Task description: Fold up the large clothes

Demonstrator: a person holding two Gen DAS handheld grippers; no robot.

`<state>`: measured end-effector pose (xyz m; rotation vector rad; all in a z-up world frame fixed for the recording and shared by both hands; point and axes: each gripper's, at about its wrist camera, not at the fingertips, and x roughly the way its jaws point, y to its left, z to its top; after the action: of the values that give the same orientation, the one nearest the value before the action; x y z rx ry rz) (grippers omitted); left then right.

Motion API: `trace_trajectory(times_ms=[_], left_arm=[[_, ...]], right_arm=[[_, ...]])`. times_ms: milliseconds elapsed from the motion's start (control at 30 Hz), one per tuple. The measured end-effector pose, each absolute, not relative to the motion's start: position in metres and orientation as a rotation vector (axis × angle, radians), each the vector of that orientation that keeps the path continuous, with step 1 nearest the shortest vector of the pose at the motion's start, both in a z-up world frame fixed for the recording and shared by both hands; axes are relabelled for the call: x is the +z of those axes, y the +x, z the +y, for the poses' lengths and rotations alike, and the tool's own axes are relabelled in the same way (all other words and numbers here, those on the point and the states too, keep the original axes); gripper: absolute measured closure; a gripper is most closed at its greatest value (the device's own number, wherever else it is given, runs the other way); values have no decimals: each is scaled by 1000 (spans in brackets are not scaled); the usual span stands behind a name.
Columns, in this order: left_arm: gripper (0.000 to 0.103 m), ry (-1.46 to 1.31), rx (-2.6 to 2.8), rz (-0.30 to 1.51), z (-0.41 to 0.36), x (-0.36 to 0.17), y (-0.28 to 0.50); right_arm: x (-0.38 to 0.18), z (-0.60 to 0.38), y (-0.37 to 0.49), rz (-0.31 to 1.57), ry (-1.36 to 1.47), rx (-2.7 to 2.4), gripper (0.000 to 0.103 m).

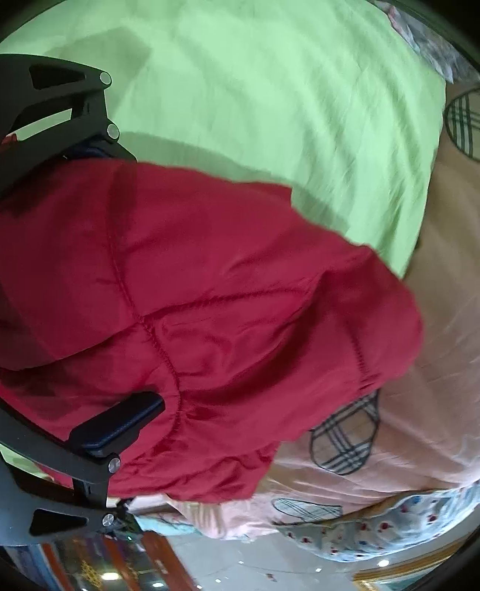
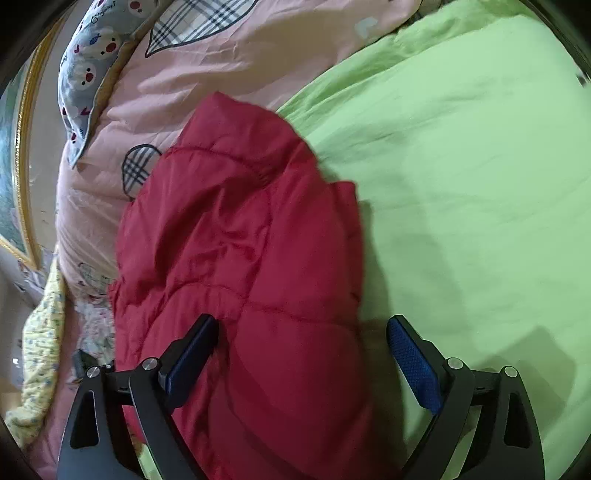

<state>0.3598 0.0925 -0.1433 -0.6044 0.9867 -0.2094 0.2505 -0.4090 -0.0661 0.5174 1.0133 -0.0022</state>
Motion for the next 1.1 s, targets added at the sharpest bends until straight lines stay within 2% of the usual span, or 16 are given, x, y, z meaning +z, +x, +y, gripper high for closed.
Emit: trace_trajectory(times_ms=[100,133,167,200,233,300,367,400,500,700,1100], left_arm=[[3,-586,-232,986,88,-144,365],[6,-576,-243,984,87,-144,365],[16,-557,-251,983,85,-143,366],[26,-544,-255,981,82,-142,365],[31,-533,-264,978,80,-140,364],[44,-525,-276,966,81,-135,360],[52,-525,-290,952,82,-128,357],[55,-523,-295,946,79,-124,354],[61,-518,-317,930,81,-113,342],[66,-507,-373,924,83,-93,308],[67,-492,-452,917,108,-55,193]], right_arm=[[-73,-397,255,1043,513,48,8],[-76,-393,256,1054,511,56,9],[-78,-389,257,1067,502,54,11],[-80,-385,258,1078,490,57,20],[-79,-382,257,1078,481,56,24],[-75,-377,256,1080,473,58,44],[-70,-372,254,1079,465,67,55],[-66,-369,253,1078,454,72,60],[-56,-362,248,1073,436,85,66],[-41,-358,227,1075,459,126,69],[-27,-348,136,1101,499,186,70]])
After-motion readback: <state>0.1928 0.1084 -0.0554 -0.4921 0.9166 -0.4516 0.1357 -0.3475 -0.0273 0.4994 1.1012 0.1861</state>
